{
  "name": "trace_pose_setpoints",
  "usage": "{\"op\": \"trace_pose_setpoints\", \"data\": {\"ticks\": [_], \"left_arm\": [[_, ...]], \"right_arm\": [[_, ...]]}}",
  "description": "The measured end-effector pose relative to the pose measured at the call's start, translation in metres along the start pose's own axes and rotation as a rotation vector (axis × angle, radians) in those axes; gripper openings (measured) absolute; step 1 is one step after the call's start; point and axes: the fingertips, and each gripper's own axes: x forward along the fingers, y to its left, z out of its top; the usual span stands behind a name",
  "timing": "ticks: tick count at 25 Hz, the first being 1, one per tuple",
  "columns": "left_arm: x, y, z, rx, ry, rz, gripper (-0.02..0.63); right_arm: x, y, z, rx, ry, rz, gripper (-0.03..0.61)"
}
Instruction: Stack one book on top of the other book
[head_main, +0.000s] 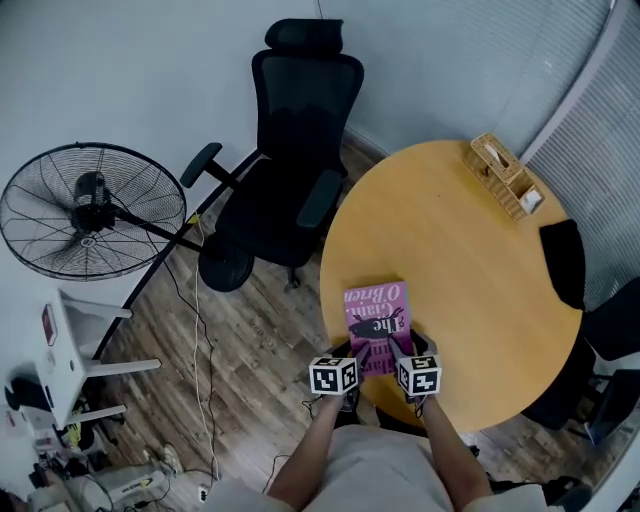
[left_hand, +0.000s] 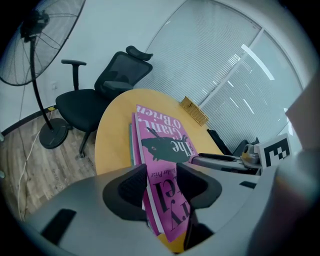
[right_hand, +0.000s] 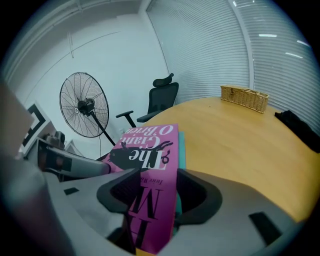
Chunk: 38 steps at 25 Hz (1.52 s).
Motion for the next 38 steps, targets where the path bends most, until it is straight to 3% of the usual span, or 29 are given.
{"op": "trace_pose_setpoints", "data": {"ticks": [9, 15, 30, 34, 38], "left_arm": [[0.006, -0.004, -0.011, -0.009, 0.027, -0.035, 0.204], [0.010, -0.003, -0.011, 0.012, 0.036, -0.077, 0.193], [0.007, 0.003, -0.006, 0.058, 0.056, -0.219, 0.193], [0.000, 0.003, -0.003, 0.087, 0.048, -0.253, 0.198], [-0.025, 0.006, -0.006, 0.159, 0.046, -0.260, 0.198]], "right_arm": [[-0.005, -0.005, -0.004, -0.023, 0.008, -0.028, 0.238], [-0.005, -0.008, -0.007, 0.017, -0.011, -0.042, 0.239], [-0.007, -0.003, -0.006, 0.052, -0.013, -0.187, 0.238], [-0.025, -0.016, 0.007, 0.120, -0.091, -0.262, 0.245], [-0.051, -0.005, 0.003, 0.176, -0.145, -0.270, 0.245]]}}
